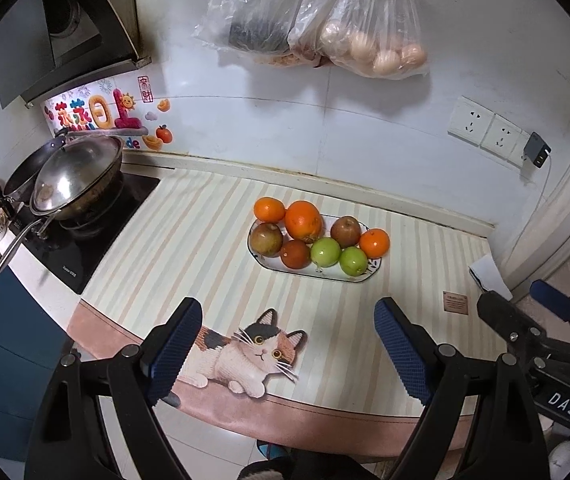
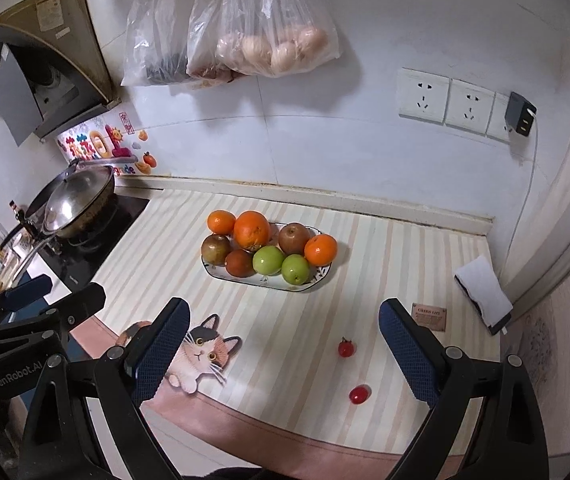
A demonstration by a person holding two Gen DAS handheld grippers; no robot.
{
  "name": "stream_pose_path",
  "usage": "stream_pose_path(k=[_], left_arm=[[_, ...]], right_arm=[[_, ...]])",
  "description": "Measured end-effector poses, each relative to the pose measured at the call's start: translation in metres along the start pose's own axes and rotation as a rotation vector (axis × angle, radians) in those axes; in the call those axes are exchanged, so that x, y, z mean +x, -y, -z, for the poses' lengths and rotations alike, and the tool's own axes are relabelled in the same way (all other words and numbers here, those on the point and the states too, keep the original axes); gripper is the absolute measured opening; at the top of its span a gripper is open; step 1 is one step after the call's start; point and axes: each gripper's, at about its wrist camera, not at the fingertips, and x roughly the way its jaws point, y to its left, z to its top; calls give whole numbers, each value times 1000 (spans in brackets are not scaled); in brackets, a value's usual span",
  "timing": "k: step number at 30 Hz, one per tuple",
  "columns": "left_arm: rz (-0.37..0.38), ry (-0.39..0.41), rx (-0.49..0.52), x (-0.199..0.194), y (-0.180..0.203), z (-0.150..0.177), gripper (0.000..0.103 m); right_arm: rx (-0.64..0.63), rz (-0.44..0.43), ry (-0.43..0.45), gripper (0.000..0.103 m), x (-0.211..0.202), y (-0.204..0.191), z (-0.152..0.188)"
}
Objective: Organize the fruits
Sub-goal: 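Grasp a cherry tomato with the right tool while the left tool grasps the other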
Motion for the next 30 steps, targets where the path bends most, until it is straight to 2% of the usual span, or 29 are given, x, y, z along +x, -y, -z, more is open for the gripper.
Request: stream_pose_path(k=[4, 8, 10, 12, 13, 19, 25, 30], left_arm=[[-15, -12, 21, 6, 7, -1, 88], [-60, -64, 78, 35, 26, 4, 88], [-67, -100, 95, 55, 36, 9, 88], [-83, -153, 119, 84, 51, 16, 88], [-85, -180, 127, 97, 56, 20, 88], [-73, -341, 146, 171, 83, 41, 88], [-76, -443, 177, 219, 104, 53, 88], [-51, -479, 191, 236, 115, 54, 88]], right_arm=[[97, -14, -32, 98, 10, 25, 6], [200, 2, -110, 97, 44, 68, 23], [225, 1, -162, 90, 69, 88, 38], [232, 13, -225, 63, 96, 102, 55], [254, 2, -273, 59, 115, 112, 69], [328, -1, -412, 56, 185, 147, 121], [331, -7, -489, 55, 228, 152, 145], [259, 14, -523, 32, 246, 140, 156]])
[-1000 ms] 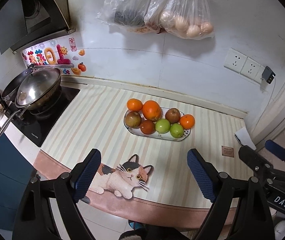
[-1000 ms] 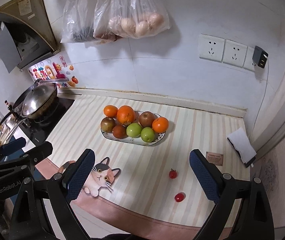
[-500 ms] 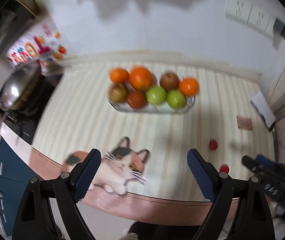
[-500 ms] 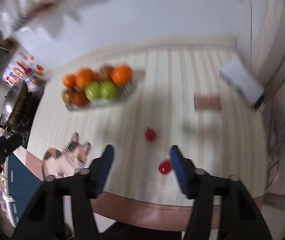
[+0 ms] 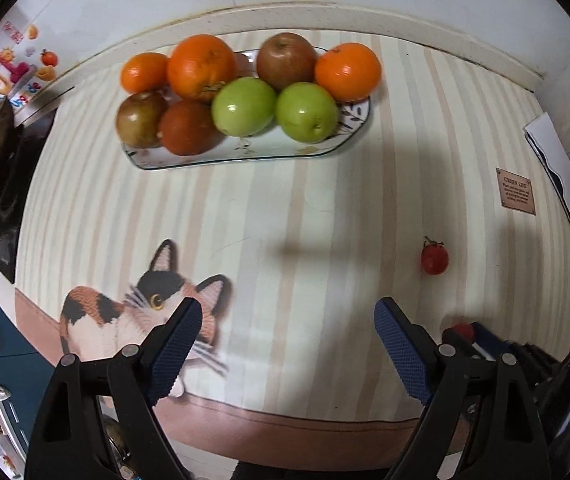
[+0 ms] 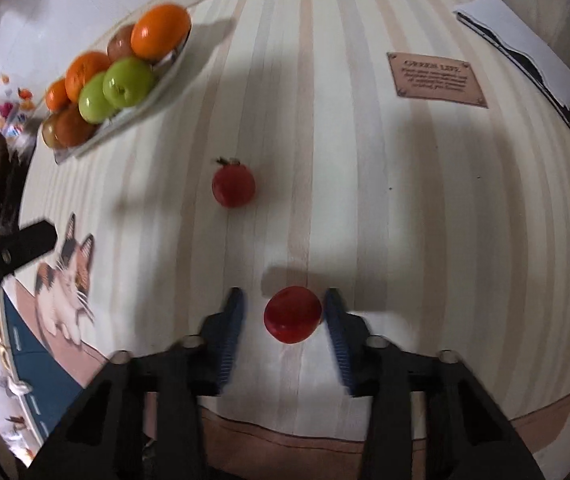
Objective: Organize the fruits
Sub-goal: 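Grasp a cherry tomato with the right tool while the left tool grasps the other, then lower both cherry tomatoes onto the plate and open both tools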
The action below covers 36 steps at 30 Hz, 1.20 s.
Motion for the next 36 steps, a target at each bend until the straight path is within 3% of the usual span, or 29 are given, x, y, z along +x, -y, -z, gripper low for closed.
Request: stream_pose_path(k=[4, 8, 12, 18, 24, 30, 36], left_arm=[[80, -33, 1, 8, 12, -10, 88], [195, -91, -22, 24, 32, -24, 77], [246, -145, -5, 44, 61, -37, 67], [233, -192, 60, 63, 92, -44, 65], [229, -211, 90, 69, 103, -42, 40], [224, -201, 104, 69, 109, -41, 26], [232, -182, 105, 65, 112, -35, 24]], right_arm=[[-16, 12, 24, 32, -5, -2, 2], [19, 21, 54, 32, -18, 14, -8], [50, 41, 63, 32, -22, 33, -22], [93, 62, 60, 32, -24, 59, -31], [110, 73, 58, 32, -26, 69, -37], [104, 74, 68, 32, -30, 70, -39], [98, 77, 81, 32, -36, 68, -39]])
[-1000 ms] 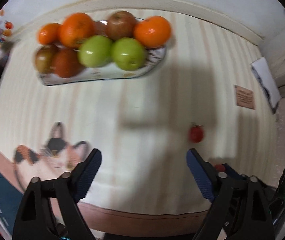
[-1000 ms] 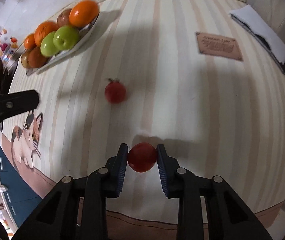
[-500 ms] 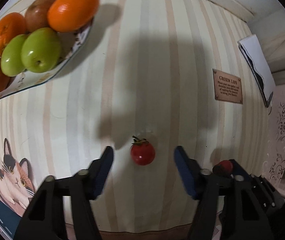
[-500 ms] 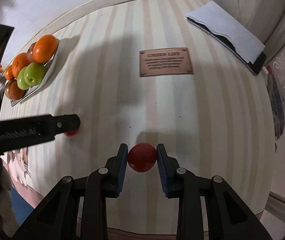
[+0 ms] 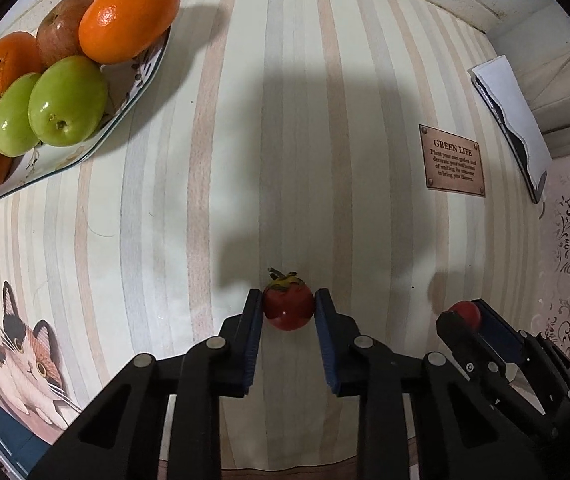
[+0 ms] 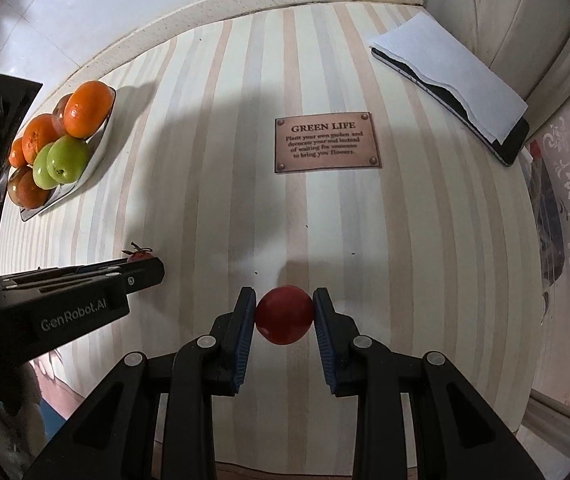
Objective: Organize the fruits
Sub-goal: 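Lower both cherry tomatoes onto the plate and open both tools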
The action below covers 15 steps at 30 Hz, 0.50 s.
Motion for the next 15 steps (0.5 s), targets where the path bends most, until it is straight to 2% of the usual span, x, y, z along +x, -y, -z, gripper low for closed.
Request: stream_pose_path(k=[9, 15], left_arm=[[40, 70, -25, -38, -20, 11, 23], [96, 149, -112, -90, -67, 22, 23]], right_arm=[[-2, -23, 29, 32, -18, -5, -1], [-45, -102, 53, 32, -33, -36, -14]])
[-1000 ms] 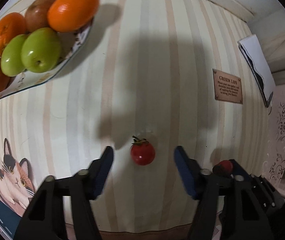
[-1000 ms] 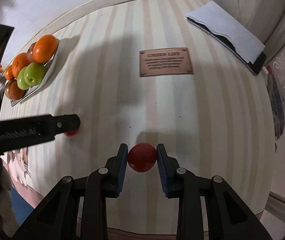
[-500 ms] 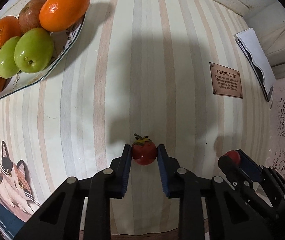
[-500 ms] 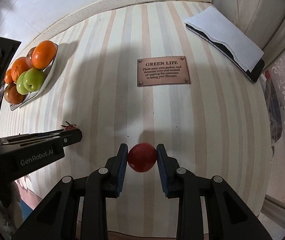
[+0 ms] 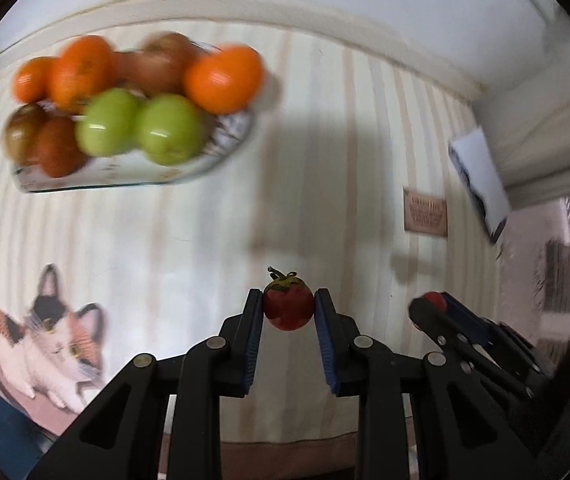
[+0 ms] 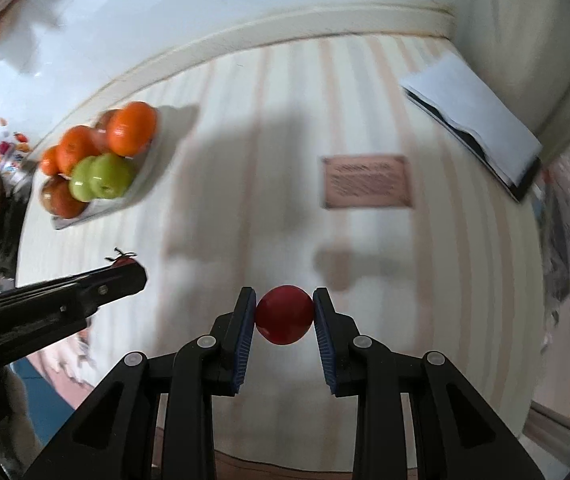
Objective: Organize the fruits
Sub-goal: 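Lower both cherry tomatoes onto the plate and open both tools, then lift both tools back above the counter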
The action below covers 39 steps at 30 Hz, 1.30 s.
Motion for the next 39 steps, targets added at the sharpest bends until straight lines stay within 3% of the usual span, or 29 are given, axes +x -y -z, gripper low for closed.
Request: stream_pose_path(k=[5, 12, 20, 26, 29, 34, 37, 39], left_arm=[[30, 62, -116, -50, -59, -11, 24], [55, 84, -252, -57, -125, -53, 24], [122, -8, -359, -19, -167, -84, 24], [122, -37, -371, -5, -171, -91, 24], [78, -37, -375, -6, -169, -91, 24], [42, -7, -336, -18, -168, -92, 36], [20, 17, -320, -26, -170, -89, 57], [3, 35, -313, -35, -173, -84, 78]], right_arm=[[-81, -121, 13, 32, 6, -57, -23], [-239, -251, 36, 32, 41, -155, -53], [-303, -252, -9, 32, 94, -202, -70], [-315, -240, -20, 32, 113, -211, -75], [-317, -240, -19, 36, 116, -216, -79], [-307, -258, -30, 63, 112, -219, -76], [-292, -254, -29, 74, 103, -216, -72], [-277, -246, -17, 84, 92, -211, -70]])
